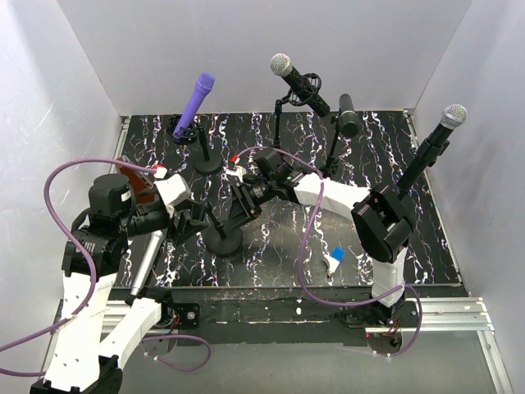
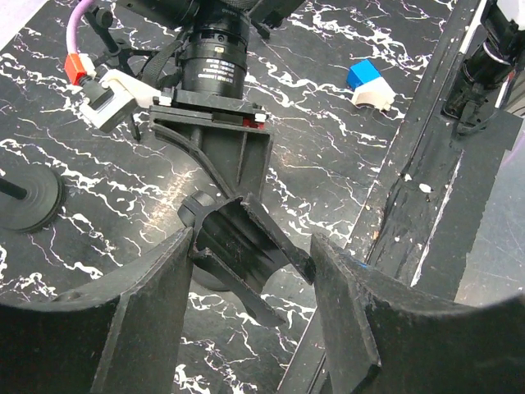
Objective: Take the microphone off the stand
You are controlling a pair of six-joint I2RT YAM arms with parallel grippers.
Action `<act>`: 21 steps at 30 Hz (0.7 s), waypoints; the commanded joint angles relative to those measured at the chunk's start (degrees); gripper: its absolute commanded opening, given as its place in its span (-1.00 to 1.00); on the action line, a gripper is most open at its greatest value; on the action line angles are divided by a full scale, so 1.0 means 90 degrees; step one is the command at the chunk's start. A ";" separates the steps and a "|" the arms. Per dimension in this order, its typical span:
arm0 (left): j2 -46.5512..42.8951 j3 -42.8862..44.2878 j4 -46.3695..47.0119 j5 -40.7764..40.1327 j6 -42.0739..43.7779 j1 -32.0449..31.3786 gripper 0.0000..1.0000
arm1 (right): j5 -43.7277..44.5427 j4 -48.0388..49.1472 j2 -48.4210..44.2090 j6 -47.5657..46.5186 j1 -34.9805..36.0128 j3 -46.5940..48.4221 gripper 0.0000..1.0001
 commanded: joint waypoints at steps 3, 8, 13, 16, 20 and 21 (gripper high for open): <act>-0.0107 0.0238 -0.0338 0.0133 0.0185 -0.0003 -0.64 | 0.0199 0.0062 0.0311 0.0476 -0.0083 0.0435 0.22; -0.0146 0.0228 -0.0417 0.0114 0.0136 -0.0003 -0.64 | -0.0004 0.0245 0.0546 0.0603 -0.0084 0.0573 0.07; -0.0137 0.0247 -0.0436 0.0084 0.0165 -0.0003 -0.64 | -0.0307 0.0587 0.0546 0.0643 -0.0084 0.0505 -0.38; -0.0088 0.0238 -0.0388 0.0055 0.0175 0.0007 -0.65 | -0.0405 0.0744 0.0508 0.0341 -0.0074 0.0485 -0.83; -0.0010 0.0189 -0.0028 -0.0276 -0.0340 -0.0003 -0.65 | 0.0061 0.0734 0.0254 -0.0459 -0.0074 0.0388 -0.97; 0.0010 0.0170 0.0138 -0.0403 -0.0739 -0.0003 -0.66 | 0.0295 0.0667 0.0147 -0.0674 -0.0074 0.0339 -0.97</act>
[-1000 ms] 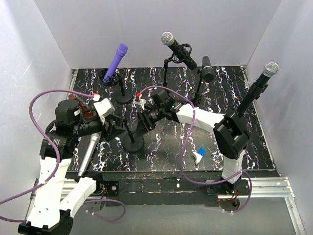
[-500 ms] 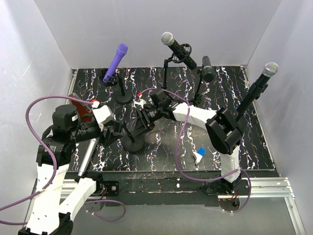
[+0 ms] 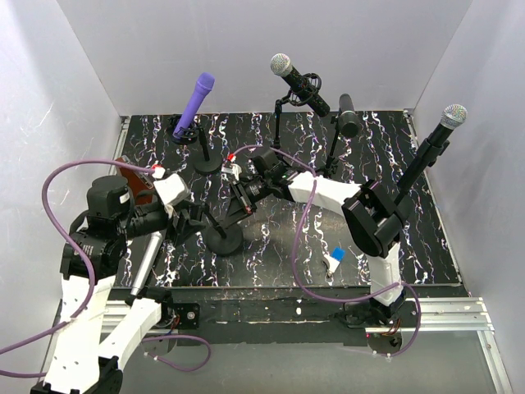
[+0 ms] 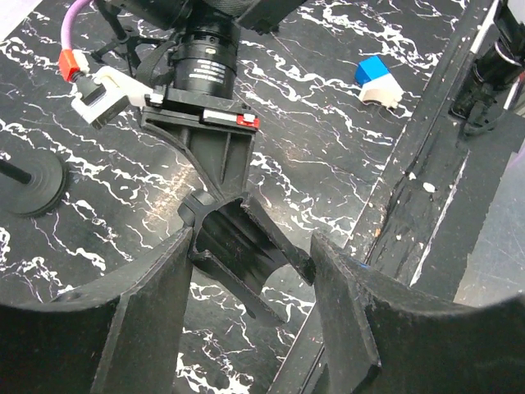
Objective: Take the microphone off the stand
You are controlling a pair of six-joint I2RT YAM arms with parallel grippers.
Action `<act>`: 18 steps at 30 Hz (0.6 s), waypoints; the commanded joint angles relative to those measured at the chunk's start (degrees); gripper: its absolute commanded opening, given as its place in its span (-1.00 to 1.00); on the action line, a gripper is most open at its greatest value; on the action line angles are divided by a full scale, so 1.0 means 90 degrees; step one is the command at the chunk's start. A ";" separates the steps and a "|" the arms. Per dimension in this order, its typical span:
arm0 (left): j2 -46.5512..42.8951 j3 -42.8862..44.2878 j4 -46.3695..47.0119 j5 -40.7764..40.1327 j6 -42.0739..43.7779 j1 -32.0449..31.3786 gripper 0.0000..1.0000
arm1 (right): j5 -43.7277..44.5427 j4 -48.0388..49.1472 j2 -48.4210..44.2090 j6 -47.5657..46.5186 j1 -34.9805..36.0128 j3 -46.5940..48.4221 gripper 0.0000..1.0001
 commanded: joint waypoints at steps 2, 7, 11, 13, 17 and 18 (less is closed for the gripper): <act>0.0170 0.0109 0.0628 -0.0467 -0.1236 0.0009 -0.66 | 0.1152 0.0209 -0.0682 -0.1419 -0.0035 -0.0137 -0.97; 0.0512 0.0216 0.0844 -0.0371 -0.1716 0.0224 -0.66 | 0.2860 0.0870 -0.1775 -0.4139 0.0335 -0.1024 -0.97; 0.0727 0.0216 0.0835 -0.0127 -0.1766 0.0331 -0.66 | 0.4512 0.3686 -0.2596 -0.7651 0.1077 -0.2985 -0.97; 0.0737 0.0148 0.0864 -0.0097 -0.1775 0.0361 -0.66 | 0.4652 0.5676 -0.2462 -1.0102 0.1302 -0.3884 -0.97; 0.0756 0.0021 0.0932 0.0010 -0.1804 0.0390 -0.66 | 0.3841 0.6789 -0.2188 -1.2222 0.1274 -0.4327 -0.97; 0.0766 -0.0008 0.0981 0.0039 -0.1805 0.0390 -0.66 | 0.3802 0.6830 -0.2139 -1.2416 0.1274 -0.4347 -0.84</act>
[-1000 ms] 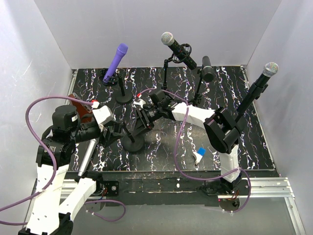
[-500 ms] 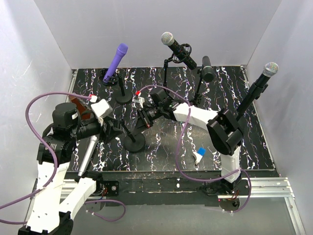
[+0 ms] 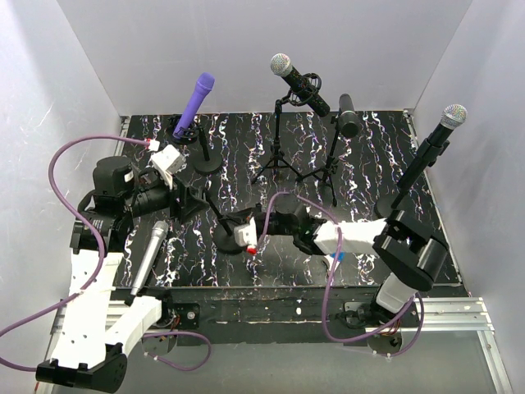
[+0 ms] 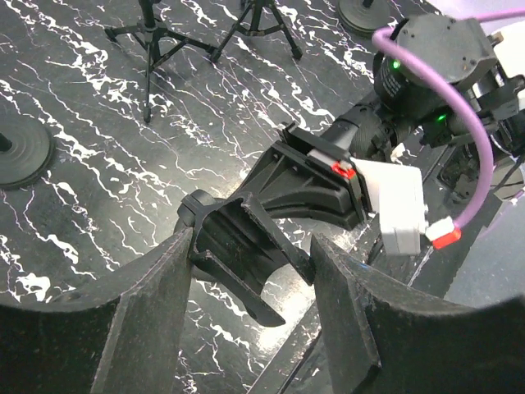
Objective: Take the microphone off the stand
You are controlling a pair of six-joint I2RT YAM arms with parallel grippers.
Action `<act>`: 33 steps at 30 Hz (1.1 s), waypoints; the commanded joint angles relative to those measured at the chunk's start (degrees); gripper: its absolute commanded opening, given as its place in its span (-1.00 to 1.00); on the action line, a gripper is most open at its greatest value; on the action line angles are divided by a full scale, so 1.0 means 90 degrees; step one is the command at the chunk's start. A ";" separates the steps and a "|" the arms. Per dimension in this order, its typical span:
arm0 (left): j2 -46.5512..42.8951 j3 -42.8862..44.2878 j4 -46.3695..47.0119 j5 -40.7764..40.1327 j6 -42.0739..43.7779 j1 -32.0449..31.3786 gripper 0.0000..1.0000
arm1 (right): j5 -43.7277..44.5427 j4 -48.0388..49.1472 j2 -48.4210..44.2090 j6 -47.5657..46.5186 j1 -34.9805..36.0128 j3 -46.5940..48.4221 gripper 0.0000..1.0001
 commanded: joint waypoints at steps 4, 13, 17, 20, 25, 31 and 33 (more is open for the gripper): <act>0.0052 -0.0140 0.0248 0.0249 -0.0187 0.0045 -0.66 | -0.0096 0.1230 -0.0019 -0.2631 0.0038 -0.0267 -0.11; 0.0014 -0.0150 0.0229 0.0327 -0.0148 0.0055 -0.62 | -0.0240 -0.4029 -0.1212 0.2236 -0.0693 0.1572 0.49; -0.0045 -0.0170 0.0190 0.0327 -0.0022 0.0055 -0.61 | -0.1519 -0.5052 -0.0685 0.5605 -0.1426 0.2545 0.47; -0.0036 -0.0121 0.0161 0.0317 0.0212 0.0055 -0.60 | -0.1774 -0.4661 -0.0548 0.7328 -0.1467 0.2409 0.50; 0.0150 0.0045 -0.0044 0.0463 0.0311 0.0055 -0.60 | -0.2116 -0.4553 -0.0050 0.8377 -0.1427 0.2554 0.34; -0.0006 0.0026 -0.0239 0.0346 0.0632 0.0055 -0.59 | -0.2897 -0.4221 0.0721 0.8816 -0.1437 0.2955 0.21; 0.0013 0.0084 -0.0347 0.0327 0.0769 0.0055 -0.59 | -0.3083 -0.4192 0.0965 0.8991 -0.1447 0.3130 0.15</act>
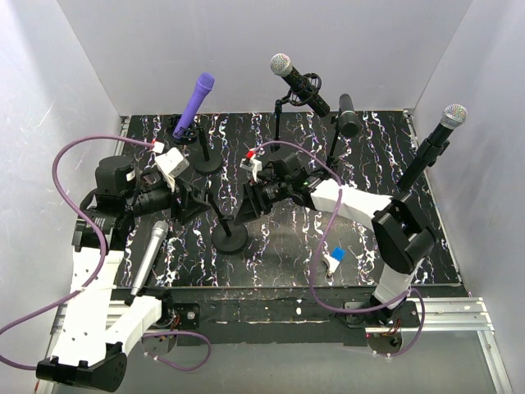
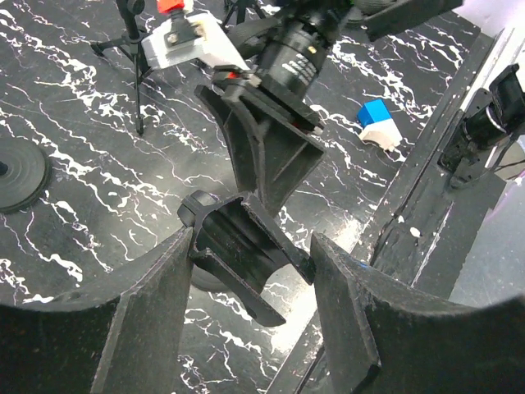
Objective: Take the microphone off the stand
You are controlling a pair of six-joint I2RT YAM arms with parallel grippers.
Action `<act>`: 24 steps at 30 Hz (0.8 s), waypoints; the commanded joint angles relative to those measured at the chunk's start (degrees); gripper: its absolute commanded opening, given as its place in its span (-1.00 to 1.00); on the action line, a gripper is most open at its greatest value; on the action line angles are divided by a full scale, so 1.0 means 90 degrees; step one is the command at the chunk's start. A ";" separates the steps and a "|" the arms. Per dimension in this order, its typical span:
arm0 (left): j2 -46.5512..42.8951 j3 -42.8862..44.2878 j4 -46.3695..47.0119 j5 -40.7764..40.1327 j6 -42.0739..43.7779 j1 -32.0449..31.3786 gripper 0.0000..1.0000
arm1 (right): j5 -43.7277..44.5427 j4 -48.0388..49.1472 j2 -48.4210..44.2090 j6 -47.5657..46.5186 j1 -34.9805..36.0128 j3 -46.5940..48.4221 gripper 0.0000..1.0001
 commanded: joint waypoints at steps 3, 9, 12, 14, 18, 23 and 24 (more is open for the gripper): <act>-0.0033 0.0245 -0.0598 0.0069 0.0398 0.0021 -0.60 | -0.0820 0.0294 0.0556 0.0833 -0.0021 0.0770 0.07; -0.0072 0.0255 -0.0598 0.0050 0.0447 0.0021 -0.59 | -0.0918 0.0226 0.0860 0.0823 -0.0012 0.1006 -0.10; -0.0062 0.0255 -0.0618 0.0040 0.0486 0.0021 -0.59 | -0.0860 0.0245 0.0938 0.0814 -0.0002 0.1006 -0.16; -0.0042 0.0245 -0.0628 0.0040 0.0486 0.0021 -0.59 | -0.0811 0.0255 0.0958 0.0785 -0.0002 0.0996 -0.24; -0.0042 0.0206 -0.0618 0.0060 0.0486 0.0021 -0.59 | -0.0665 0.0275 0.0987 0.0726 -0.0002 0.1006 -0.23; -0.0013 0.0206 -0.0618 0.0060 0.0457 0.0021 -0.59 | -0.0625 0.0275 0.1153 0.0813 -0.0021 0.1113 -0.01; -0.0013 0.0216 -0.0608 0.0060 0.0457 0.0021 -0.59 | -0.0654 0.0313 0.1182 0.0852 -0.0012 0.1162 -0.01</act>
